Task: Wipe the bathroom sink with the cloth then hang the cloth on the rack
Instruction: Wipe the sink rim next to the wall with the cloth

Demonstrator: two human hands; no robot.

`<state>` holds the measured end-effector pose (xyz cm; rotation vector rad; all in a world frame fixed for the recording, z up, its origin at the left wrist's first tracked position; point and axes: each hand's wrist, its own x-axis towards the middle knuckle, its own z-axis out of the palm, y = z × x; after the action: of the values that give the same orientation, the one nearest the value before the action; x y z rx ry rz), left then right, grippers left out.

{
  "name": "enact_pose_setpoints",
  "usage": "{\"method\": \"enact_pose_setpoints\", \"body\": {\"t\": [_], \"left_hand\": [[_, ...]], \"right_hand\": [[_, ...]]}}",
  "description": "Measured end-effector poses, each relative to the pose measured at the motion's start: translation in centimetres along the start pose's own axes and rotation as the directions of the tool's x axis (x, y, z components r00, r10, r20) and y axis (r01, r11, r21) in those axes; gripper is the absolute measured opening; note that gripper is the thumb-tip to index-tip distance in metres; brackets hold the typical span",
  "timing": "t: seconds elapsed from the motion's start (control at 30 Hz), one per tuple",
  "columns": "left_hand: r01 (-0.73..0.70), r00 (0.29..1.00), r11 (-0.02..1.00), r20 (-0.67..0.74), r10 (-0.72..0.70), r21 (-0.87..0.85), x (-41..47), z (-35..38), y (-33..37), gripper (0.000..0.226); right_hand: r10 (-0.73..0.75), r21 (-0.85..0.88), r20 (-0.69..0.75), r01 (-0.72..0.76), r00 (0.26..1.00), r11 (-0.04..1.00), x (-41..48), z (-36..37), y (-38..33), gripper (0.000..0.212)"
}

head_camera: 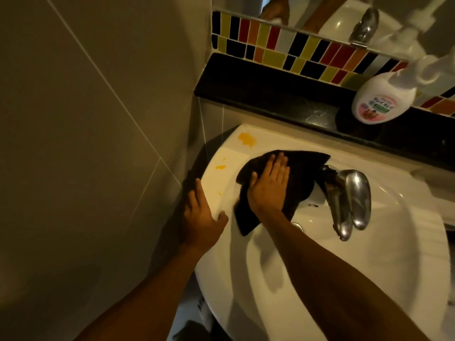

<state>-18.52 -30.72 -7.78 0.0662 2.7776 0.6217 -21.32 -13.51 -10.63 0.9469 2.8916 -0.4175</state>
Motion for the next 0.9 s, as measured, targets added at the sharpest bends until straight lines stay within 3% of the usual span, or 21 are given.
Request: {"method": "enact_pose_setpoints", "body": {"t": [0.1, 0.2, 0.27, 0.33, 0.43, 0.57, 0.6, 0.67, 0.77, 0.83, 0.9], "left_hand": [[-0.010, 1.000, 1.000, -0.012, 0.010, -0.004, -0.1, -0.1, -0.2, 0.103], [-0.019, 1.000, 0.999, -0.004, 0.019, -0.026, -0.1, -0.2, -0.3, 0.103], [-0.016, 1.000, 0.999, 0.013, 0.017, -0.028, 0.0, -0.1, -0.4, 0.103], [-0.003, 1.000, 1.000, 0.027, 0.003, -0.027, 0.3, 0.2, -0.4, 0.104], [0.008, 1.000, 1.000, 0.026, -0.008, -0.025, 0.4, 0.5, -0.4, 0.105], [0.008, 1.000, 0.999, 0.020, -0.007, -0.036, 0.5, 0.7, -0.6, 0.104], [0.006, 1.000, 0.999, 0.018, -0.005, -0.045, 0.5, 0.6, -0.5, 0.104], [0.006, 1.000, 0.999, 0.023, -0.004, -0.050, 0.5, 0.6, -0.6, 0.104], [0.001, 1.000, 1.000, 0.024, 0.000, -0.030, 0.4, 0.5, -0.7, 0.104], [0.005, 1.000, 1.000, 0.026, -0.005, -0.015, 0.5, 0.5, -0.6, 0.105], [0.004, 1.000, 1.000, 0.029, -0.003, -0.014, 0.5, 0.5, -0.6, 0.105]], "right_hand": [[-0.190, -0.020, -0.004, 0.190, 0.982, 0.982, -0.4, -0.7, 4.4, 0.060], [0.059, 0.158, -0.032, -0.053, 0.998, 0.986, -0.5, -1.8, 6.1, 0.065], [0.204, 0.158, -0.060, -0.193, 0.977, 0.968, -0.2, -1.8, 4.3, 0.066], [0.235, 0.134, -0.075, -0.223, 0.969, 0.965, 0.3, -1.1, 1.1, 0.067], [0.078, 0.072, -0.049, -0.075, 0.996, 0.995, -0.3, 0.2, -1.4, 0.066], [-0.254, -0.096, 0.011, 0.254, 0.967, 0.962, -0.5, -1.3, 4.7, 0.061], [-0.245, -0.064, 0.017, 0.246, 0.969, 0.967, -0.6, -2.0, 6.3, 0.063], [-0.067, 0.066, 0.024, 0.065, 0.997, 0.996, -0.7, -2.7, 7.6, 0.071], [0.134, 0.046, -0.027, -0.133, 0.991, 0.990, -0.8, -1.0, 3.2, 0.079], [0.105, 0.002, -0.030, -0.105, 0.994, 0.994, -0.9, 0.0, -0.6, 0.077], [-0.046, -0.039, -0.005, 0.046, 0.999, 0.998, -1.2, 0.4, -1.5, 0.070]]}}
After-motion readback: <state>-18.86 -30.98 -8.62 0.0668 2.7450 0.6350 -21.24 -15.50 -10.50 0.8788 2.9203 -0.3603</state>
